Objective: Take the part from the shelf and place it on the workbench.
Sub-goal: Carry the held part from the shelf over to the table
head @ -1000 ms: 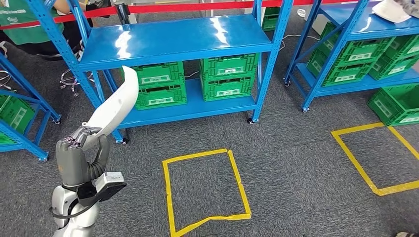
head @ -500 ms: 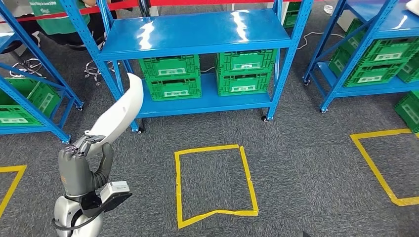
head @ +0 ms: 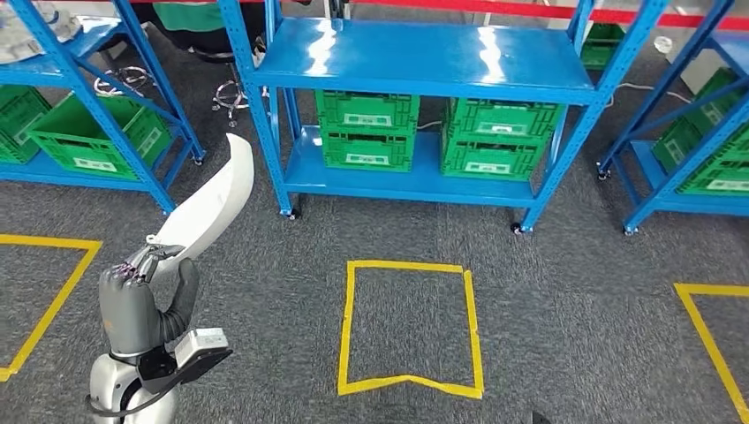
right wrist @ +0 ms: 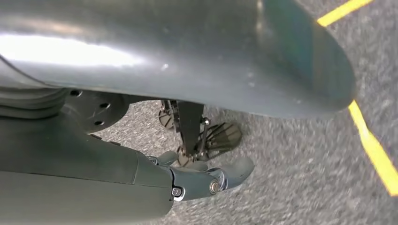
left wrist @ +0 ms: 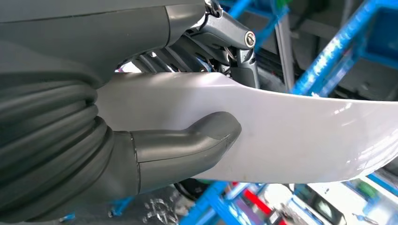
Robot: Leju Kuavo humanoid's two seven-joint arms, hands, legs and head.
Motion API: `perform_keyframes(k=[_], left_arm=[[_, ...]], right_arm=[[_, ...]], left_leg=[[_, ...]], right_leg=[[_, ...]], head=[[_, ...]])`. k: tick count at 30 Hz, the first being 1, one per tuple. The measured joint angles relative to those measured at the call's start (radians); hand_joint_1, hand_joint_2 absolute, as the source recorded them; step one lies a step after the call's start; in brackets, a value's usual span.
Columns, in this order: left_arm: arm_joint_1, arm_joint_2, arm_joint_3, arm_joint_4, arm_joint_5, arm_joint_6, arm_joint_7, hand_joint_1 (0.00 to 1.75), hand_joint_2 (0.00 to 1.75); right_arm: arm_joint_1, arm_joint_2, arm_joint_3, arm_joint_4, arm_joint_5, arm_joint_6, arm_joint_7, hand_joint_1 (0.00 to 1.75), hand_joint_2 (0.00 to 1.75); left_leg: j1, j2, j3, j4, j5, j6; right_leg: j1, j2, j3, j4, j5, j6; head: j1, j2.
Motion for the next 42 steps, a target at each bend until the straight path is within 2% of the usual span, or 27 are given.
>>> perform_keyframes(k=[1, 2, 4, 5, 6, 8, 10, 12, 14, 16, 18, 19, 20, 22, 24, 25, 27, 28, 30, 32, 34, 35, 36, 37, 39, 41, 42], left_arm=[[-0.001, -0.001, 0.0, 0.001, 0.0, 0.0, -0.001, 1.75, 1.75], [-0.002, -0.002, 0.001, 0.004, 0.001, -0.001, -0.001, 1.75, 1.75], [-0.002, -0.002, 0.001, 0.011, 0.006, -0.001, -0.004, 1.75, 1.75], [-0.002, -0.002, 0.001, 0.014, 0.008, -0.001, -0.006, 1.75, 1.75], [-0.003, -0.002, 0.002, 0.017, 0.011, -0.001, -0.008, 1.75, 1.75], [-0.007, -0.002, 0.002, 0.024, 0.021, 0.0, -0.015, 1.75, 1.75], [-0.015, -0.001, 0.004, 0.033, 0.039, 0.001, -0.022, 1.75, 1.75], [-0.022, 0.001, 0.007, 0.042, 0.053, 0.002, -0.026, 1.75, 1.75], [-0.028, 0.006, 0.011, 0.05, 0.06, 0.003, -0.03, 1.75, 1.75], [-0.037, 0.008, 0.012, 0.057, 0.063, 0.004, -0.031, 1.75, 1.75], [-0.043, 0.009, 0.012, 0.067, 0.067, 0.004, -0.032, 1.75, 1.75], [-0.044, 0.01, 0.012, 0.073, 0.071, 0.004, -0.032, 1.75, 1.75], [-0.045, 0.011, 0.012, 0.081, 0.076, 0.004, -0.033, 1.75, 1.75], [-0.051, 0.015, 0.012, 0.095, 0.085, 0.004, -0.036, 1.75, 1.75], [-0.068, 0.016, 0.012, 0.11, 0.095, 0.002, -0.042, 1.75, 1.75], [-0.077, 0.017, 0.012, 0.121, 0.102, 0.0, -0.046, 1.75, 1.75], [-0.092, 0.017, 0.012, 0.141, 0.112, -0.004, -0.051, 1.75, 1.75], [-0.097, 0.018, 0.012, 0.149, 0.115, -0.006, -0.053, 1.75, 1.75], [-0.11, 0.017, 0.012, 0.163, 0.119, -0.007, -0.055, 1.75, 1.75], [-0.121, 0.014, 0.012, 0.177, 0.122, -0.007, -0.056, 1.75, 1.75], [-0.123, 0.012, 0.011, 0.188, 0.123, -0.007, -0.056, 1.75, 1.75], [-0.123, 0.012, 0.011, 0.191, 0.123, -0.006, -0.055, 1.75, 1.75], [-0.123, 0.012, 0.011, 0.193, 0.123, -0.006, -0.054, 1.75, 1.75], [-0.122, 0.012, 0.011, 0.194, 0.121, -0.005, -0.053, 1.75, 1.75], [-0.122, 0.012, 0.011, 0.19, 0.113, -0.004, -0.046, 1.75, 1.75], [-0.116, 0.012, 0.01, 0.181, 0.102, -0.004, -0.038, 1.75, 1.75], [-0.111, 0.012, 0.009, 0.174, 0.098, -0.004, -0.035, 1.75, 1.75]], right_arm=[[0.001, 0.0, 0.0, 0.0, 0.0, -0.002, 0.001, 0.0, 0.0], [0.004, 0.0, 0.0, 0.0, 0.0, -0.005, 0.003, 0.0, 0.0], [0.007, 0.0, 0.0, 0.0, 0.0, -0.009, 0.004, 0.0, 0.0], [0.008, 0.0, 0.0, 0.0, 0.0, -0.011, 0.005, 0.0, 0.0], [0.008, 0.0, 0.0, 0.0, 0.0, -0.012, 0.005, 0.0, 0.0], [0.007, 0.0, 0.0, 0.0, 0.0, -0.012, 0.003, 0.0, 0.0], [0.005, -0.001, 0.0, 0.0, 0.0, -0.012, 0.0, 0.0, 0.0], [0.001, 0.0, 0.0, 0.0, 0.0, -0.012, -0.004, 0.0, 0.0], [-0.002, 0.002, 0.0, 0.0, 0.0, -0.012, -0.005, 0.0, 0.0], [-0.002, 0.001, 0.0, 0.0, 0.0, -0.011, -0.005, 0.0, 0.0], [0.0, 0.001, 0.0, 0.0, 0.0, -0.011, -0.006, 0.0, 0.0], [0.001, 0.001, 0.0, 0.0, -0.001, -0.011, -0.008, 0.0, 0.0], [0.001, 0.001, 0.0, 0.0, -0.001, -0.01, -0.009, 0.0, 0.0], [0.0, 0.001, 0.0, 0.0, -0.002, -0.009, -0.011, 0.0, 0.0], [0.0, 0.001, 0.0, 0.0, -0.005, -0.009, -0.011, 0.0, 0.0], [-0.001, 0.001, 0.0, 0.0, -0.007, -0.009, -0.011, 0.0, 0.0], [-0.003, 0.001, 0.0, 0.0, -0.009, -0.009, -0.01, 0.0, 0.0], [-0.004, 0.001, 0.0, 0.0, -0.009, -0.009, -0.01, 0.0, 0.0], [-0.006, 0.001, 0.0, 0.0, -0.009, -0.008, -0.01, 0.0, 0.0], [-0.003, 0.001, 0.0, 0.0, -0.008, -0.007, -0.009, 0.0, 0.0], [0.001, 0.001, 0.0, 0.0, -0.006, -0.007, -0.006, 0.0, 0.0], [0.002, 0.001, 0.0, 0.0, -0.004, -0.008, -0.004, 0.0, 0.0], [0.003, 0.0, 0.0, 0.0, -0.002, -0.008, -0.003, 0.0, 0.0], [0.003, 0.0, 0.0, 0.0, -0.001, -0.008, -0.002, 0.0, 0.0], [0.003, -0.002, 0.0, 0.0, 0.003, -0.006, 0.002, 0.0, 0.0], [0.002, -0.002, 0.001, 0.0, 0.007, 0.002, 0.004, 0.0, 0.0], [0.002, -0.002, 0.002, 0.0, 0.01, 0.007, 0.003, 0.0, 0.0]], left_leg=[[-0.001, -0.011, -0.003, 0.0, 0.003, 0.004], [-0.002, -0.024, -0.007, 0.001, 0.005, 0.008], [-0.005, -0.054, -0.014, 0.006, 0.008, 0.01], [-0.005, -0.07, -0.017, 0.01, 0.009, 0.009], [-0.005, -0.085, -0.019, 0.013, 0.009, 0.008], [-0.005, -0.112, -0.024, 0.02, 0.01, 0.002], [-0.004, -0.134, -0.032, 0.022, 0.014, -0.012], [-0.002, -0.151, -0.04, 0.017, 0.021, -0.028], [-0.005, -0.111, -0.051, 0.029, 0.012, -0.039], [-0.004, -0.045, -0.089, 0.11, -0.038, -0.048], [0.0, -0.027, -0.141, 0.227, -0.092, -0.057], [0.002, -0.026, -0.153, 0.259, -0.099, -0.06], [0.004, -0.023, -0.146, 0.254, -0.087, -0.063], [0.006, 0.001, -0.085, 0.154, -0.033, -0.064], [0.001, 0.045, -0.027, 0.046, -0.002, -0.053], [-0.002, 0.056, -0.015, 0.02, 0.001, -0.046], [-0.006, 0.039, -0.019, 0.014, 0.003, -0.03], [-0.005, 0.027, -0.02, 0.01, 0.006, -0.024], [-0.001, 0.003, -0.02, 0.003, 0.015, -0.011], [0.001, -0.019, -0.024, 0.0, 0.021, -0.002], [0.0, -0.046, -0.03, 0.003, 0.023, 0.0], [-0.001, -0.061, -0.032, 0.005, 0.023, 0.0], [-0.001, -0.077, -0.034, 0.009, 0.024, -0.001], [0.0, -0.092, -0.036, 0.013, 0.024, -0.003], [0.0, -0.119, -0.041, 0.021, 0.023, -0.014], [0.001, -0.141, -0.048, 0.021, 0.027, -0.029], [0.002, -0.153, -0.051, 0.018, 0.03, -0.038]], right_leg=[[0.0, 0.029, -0.026, 0.06, -0.034, 0.001], [0.001, 0.044, -0.057, 0.128, -0.064, 0.0], [0.003, 0.052, -0.095, 0.207, -0.081, -0.003], [0.003, 0.055, -0.089, 0.193, -0.062, -0.006], [0.003, 0.062, -0.064, 0.14, -0.028, -0.01], [0.002, 0.101, -0.002, 0.01, 0.023, -0.018], [0.004, 0.124, 0.025, -0.051, 0.034, -0.023], [0.005, 0.105, 0.024, -0.057, 0.039, -0.031], [0.002, 0.083, 0.026, -0.066, 0.047, -0.044], [0.001, 0.056, 0.027, -0.071, 0.05, -0.055], [0.002, 0.027, 0.025, -0.071, 0.049, -0.059], [0.002, 0.013, 0.024, -0.07, 0.049, -0.059], [0.002, -0.001, 0.024, -0.07, 0.049, -0.059], [0.001, -0.026, 0.024, -0.067, 0.047, -0.055], [0.007, -0.048, 0.025, -0.062, 0.043, -0.045], [0.01, -0.058, 0.026, -0.061, 0.042, -0.039], [0.012, -0.08, 0.03, -0.063, 0.043, -0.027], [0.009, -0.08, 0.031, -0.062, 0.041, -0.02], [0.004, -0.033, 0.016, -0.024, 0.011, -0.01], [0.002, 0.032, -0.035, 0.088, -0.052, -0.006], [0.003, 0.051, -0.09, 0.199, -0.092, -0.006], [0.003, 0.054, -0.096, 0.21, -0.085, -0.007], [0.003, 0.057, -0.083, 0.181, -0.059, -0.009], [0.001, 0.069, -0.053, 0.118, -0.022, -0.011], [-0.004, 0.119, 0.005, -0.004, 0.022, -0.015], [-0.002, 0.143, 0.023, -0.045, 0.023, -0.021], [0.0, 0.132, 0.024, -0.047, 0.026, -0.026]], head=[[0.001, 0.0], [0.002, 0.0], [0.003, 0.0], [0.003, 0.0], [0.003, 0.0], [0.003, 0.0], [0.002, 0.0], [0.003, 0.0], [0.0, 0.0], [-0.004, 0.0], [-0.006, 0.0], [-0.006, 0.0], [-0.006, 0.0], [-0.006, 0.0], [-0.005, 0.0], [-0.004, 0.0], [-0.003, 0.0], [-0.002, 0.0], [0.0, 0.0], [0.004, 0.0], [0.006, 0.0], [0.006, 0.0], [0.006, 0.0], [0.006, 0.0], [0.006, 0.0], [0.005, 0.0], [0.005, 0.0]])
